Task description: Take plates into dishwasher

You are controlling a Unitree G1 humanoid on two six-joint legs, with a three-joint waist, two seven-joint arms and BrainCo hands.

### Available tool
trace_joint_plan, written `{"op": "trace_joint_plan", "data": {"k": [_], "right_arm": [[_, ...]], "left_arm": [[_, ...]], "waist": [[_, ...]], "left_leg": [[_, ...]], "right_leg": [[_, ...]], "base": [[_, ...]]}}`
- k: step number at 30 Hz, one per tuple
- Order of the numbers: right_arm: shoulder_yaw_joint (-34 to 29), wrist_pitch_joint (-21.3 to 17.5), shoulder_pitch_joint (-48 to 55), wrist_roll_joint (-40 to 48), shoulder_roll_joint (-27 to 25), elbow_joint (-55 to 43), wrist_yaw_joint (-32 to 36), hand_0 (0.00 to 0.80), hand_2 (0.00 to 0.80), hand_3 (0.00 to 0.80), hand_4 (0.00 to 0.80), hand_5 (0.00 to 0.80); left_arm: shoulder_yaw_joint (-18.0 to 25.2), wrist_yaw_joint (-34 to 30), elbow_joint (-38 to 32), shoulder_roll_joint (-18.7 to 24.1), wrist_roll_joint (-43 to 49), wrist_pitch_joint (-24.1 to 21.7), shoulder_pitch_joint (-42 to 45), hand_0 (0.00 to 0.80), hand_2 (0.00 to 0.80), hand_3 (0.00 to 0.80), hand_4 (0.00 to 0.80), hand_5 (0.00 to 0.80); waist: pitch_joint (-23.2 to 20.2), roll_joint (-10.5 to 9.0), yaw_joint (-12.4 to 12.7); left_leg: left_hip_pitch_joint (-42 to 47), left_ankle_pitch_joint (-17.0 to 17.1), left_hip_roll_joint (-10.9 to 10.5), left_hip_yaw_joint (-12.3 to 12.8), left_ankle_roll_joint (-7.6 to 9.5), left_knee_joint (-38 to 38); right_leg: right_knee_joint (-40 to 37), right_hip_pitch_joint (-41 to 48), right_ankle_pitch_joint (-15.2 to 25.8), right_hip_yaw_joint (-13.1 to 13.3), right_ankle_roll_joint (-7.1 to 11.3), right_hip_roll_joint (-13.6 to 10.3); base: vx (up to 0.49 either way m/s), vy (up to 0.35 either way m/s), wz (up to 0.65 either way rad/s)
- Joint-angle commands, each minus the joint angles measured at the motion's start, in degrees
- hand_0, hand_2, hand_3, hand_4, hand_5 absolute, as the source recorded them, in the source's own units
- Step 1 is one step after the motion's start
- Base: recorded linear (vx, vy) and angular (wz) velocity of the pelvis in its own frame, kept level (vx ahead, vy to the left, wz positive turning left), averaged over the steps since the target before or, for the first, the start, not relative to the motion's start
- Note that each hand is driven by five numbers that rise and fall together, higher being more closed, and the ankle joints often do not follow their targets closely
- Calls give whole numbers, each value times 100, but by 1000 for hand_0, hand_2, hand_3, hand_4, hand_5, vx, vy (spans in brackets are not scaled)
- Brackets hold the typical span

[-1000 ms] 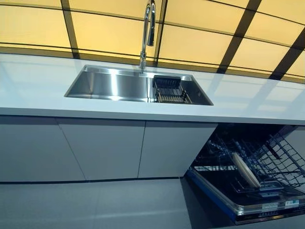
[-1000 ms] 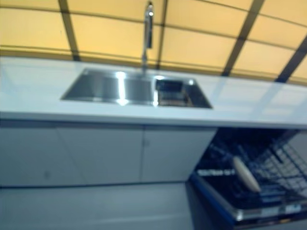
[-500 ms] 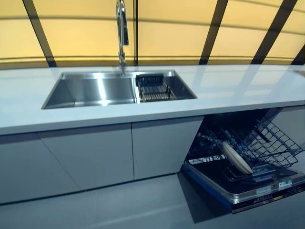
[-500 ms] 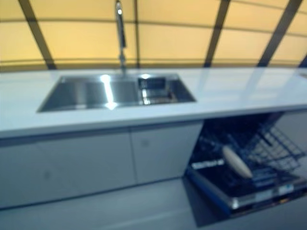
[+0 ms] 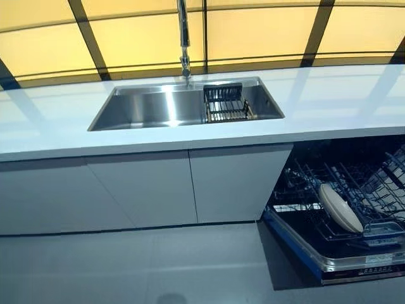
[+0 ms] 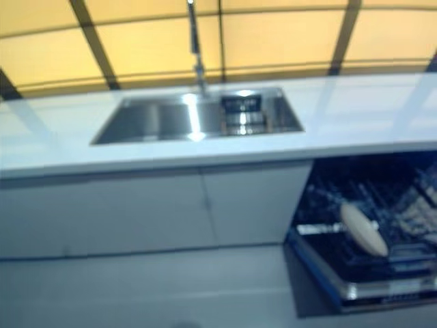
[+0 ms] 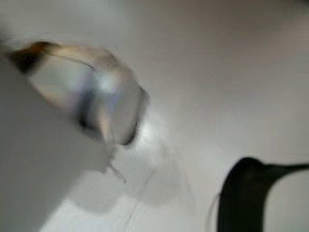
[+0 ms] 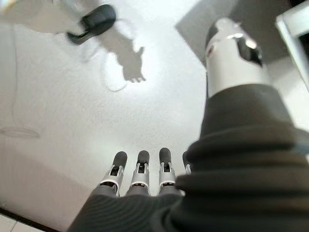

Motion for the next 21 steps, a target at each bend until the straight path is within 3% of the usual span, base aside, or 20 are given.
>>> {"op": "trace_joint_plan", "data": {"k": [1, 15, 21], "right_arm": [[-175, -184, -131, 460, -4, 76, -1, 0, 0, 0, 0, 0], [-344, -512, -626, 1417, -325, -365, -61, 0, 0, 0, 0, 0], [-328, -553, -858, 1685, -449, -336, -95, 0, 0, 0, 0, 0]], "left_arm": [[-27, 31, 98, 212, 175, -75, 113, 0, 0, 0, 0, 0], [-132, 64, -236, 40, -161, -228, 213, 0, 0, 0, 0, 0], [-190, 64, -260, 11, -410, -247, 161, 0, 0, 0, 0, 0]], "waist": [[81, -259, 144], [635, 309, 72], [846, 434, 47]], "left_leg": [[-50, -180, -172, -54, 357, 219], [-559, -443, -326, 79, 359, 925], [-930, -583, -363, 125, 402, 1494]], "right_leg": [[744, -223, -421, 386, 150, -30], [1526, -954, -802, 390, -107, -245], [2022, -1292, -963, 420, -208, -351]], "base": [[-61, -6, 9], [-103, 29, -5], [-73, 23, -7]]}}
